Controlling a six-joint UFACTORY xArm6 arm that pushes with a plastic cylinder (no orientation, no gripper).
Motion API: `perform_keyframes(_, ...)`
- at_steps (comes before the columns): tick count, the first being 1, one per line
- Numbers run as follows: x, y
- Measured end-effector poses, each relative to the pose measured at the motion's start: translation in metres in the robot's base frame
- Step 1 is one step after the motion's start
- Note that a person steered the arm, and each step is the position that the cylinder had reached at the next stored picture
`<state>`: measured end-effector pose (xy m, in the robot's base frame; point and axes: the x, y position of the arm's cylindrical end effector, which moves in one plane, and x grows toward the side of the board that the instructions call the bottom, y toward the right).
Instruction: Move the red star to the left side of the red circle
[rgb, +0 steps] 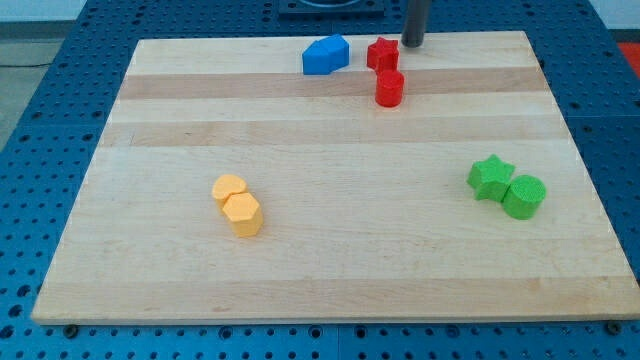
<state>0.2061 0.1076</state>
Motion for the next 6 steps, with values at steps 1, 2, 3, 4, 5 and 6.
perform_keyframes(1,0.020,-0.034)
perform_keyframes(2,0.027,-0.046)
perform_keyframes(3,0.061,-0.047)
perform_keyframes(4,0.088,-0.063)
perform_keyframes(5,0.110,-0.069)
perform_keyframes(6,0.122,-0.069)
